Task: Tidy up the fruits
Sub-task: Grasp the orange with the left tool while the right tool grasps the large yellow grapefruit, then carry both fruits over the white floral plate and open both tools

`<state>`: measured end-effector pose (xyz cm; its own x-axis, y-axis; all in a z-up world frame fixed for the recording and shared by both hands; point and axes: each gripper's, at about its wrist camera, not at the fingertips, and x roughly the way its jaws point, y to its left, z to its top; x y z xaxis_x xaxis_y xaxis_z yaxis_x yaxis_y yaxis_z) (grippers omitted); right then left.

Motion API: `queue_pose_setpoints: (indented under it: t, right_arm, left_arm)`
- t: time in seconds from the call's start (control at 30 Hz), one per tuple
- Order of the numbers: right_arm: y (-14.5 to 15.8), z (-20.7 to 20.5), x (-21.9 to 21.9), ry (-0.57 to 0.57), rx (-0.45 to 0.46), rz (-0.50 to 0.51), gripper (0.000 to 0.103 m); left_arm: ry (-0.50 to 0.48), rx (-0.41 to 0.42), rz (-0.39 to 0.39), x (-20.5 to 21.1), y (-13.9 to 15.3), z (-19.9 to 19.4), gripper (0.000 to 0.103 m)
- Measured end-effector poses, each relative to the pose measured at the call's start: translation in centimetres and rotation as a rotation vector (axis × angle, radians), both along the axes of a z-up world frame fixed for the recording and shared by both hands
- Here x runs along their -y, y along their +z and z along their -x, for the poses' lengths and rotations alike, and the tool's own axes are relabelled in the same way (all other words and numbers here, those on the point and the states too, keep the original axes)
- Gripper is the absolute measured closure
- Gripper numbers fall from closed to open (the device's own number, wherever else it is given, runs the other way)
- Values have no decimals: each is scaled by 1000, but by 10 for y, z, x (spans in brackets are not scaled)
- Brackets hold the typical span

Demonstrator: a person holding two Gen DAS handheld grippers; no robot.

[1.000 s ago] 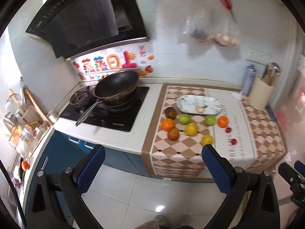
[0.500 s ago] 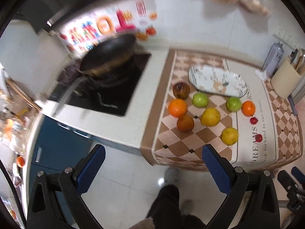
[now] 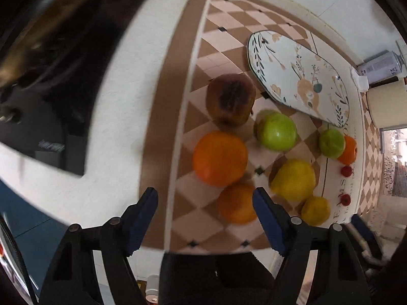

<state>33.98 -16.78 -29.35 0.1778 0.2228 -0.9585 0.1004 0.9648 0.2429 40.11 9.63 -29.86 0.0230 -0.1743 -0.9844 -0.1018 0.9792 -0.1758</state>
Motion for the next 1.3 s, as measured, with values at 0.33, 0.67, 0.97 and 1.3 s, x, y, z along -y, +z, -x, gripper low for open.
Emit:
queue_pose_setpoints:
  t: [0.33, 0.67, 0.97, 1.3]
  right_arm:
    - [-50, -42, -21, -8, -109, -42, 3]
    - [-86, -63, -26, -16, -188, -137, 21]
    - [-89, -69, -32, 33, -192, -121, 36]
    - [-44, -81, -8, 34, -121, -156, 37]
  left_arm:
    - [-73, -125, 41, 18, -49, -43, 33]
    - [-149, -147, -37, 36, -66, -50, 39]
    - [-161, -135, -64, 60, -74, -49, 41]
    - [-198, -16, -15, 92, 7, -53, 41]
